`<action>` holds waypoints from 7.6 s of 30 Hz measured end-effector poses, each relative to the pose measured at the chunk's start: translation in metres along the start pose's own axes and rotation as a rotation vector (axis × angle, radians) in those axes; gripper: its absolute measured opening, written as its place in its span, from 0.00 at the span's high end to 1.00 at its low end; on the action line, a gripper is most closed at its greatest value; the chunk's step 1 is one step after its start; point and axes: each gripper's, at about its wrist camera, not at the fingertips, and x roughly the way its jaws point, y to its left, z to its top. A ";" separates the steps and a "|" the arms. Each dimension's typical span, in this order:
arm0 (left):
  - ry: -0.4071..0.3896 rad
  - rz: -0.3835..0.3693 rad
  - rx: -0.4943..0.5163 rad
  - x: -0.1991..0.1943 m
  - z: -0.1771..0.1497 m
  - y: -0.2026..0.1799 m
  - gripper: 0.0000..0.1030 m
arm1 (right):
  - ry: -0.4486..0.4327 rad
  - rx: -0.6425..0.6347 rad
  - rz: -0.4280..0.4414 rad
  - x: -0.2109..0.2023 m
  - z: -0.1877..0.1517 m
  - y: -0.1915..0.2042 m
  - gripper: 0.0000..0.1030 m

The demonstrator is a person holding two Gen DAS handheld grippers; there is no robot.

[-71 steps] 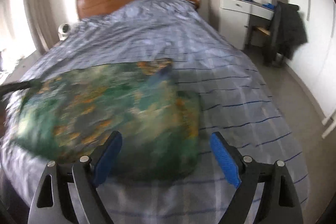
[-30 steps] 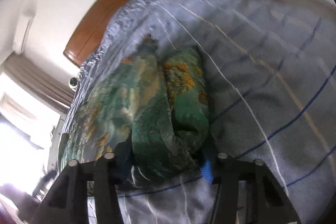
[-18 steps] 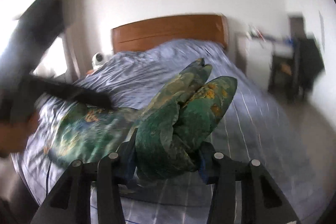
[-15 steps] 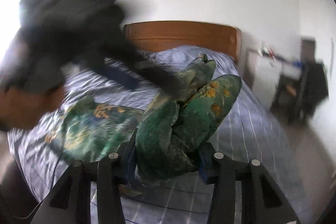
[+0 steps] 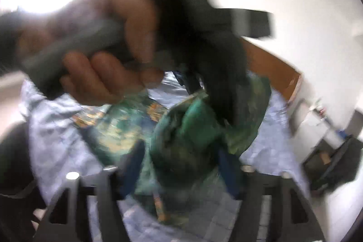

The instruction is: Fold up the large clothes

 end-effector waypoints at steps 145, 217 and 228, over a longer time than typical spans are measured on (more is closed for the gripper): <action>-0.515 0.487 -0.362 -0.006 -0.090 0.187 0.01 | 0.199 0.391 -0.090 0.231 0.039 -0.109 0.12; -0.417 0.608 -0.356 -0.059 -0.151 0.007 0.00 | 0.236 0.407 -0.222 0.043 0.028 -0.028 0.11; -0.408 0.608 -0.379 -0.059 -0.154 0.011 0.01 | 0.220 0.388 -0.215 0.038 0.033 -0.018 0.11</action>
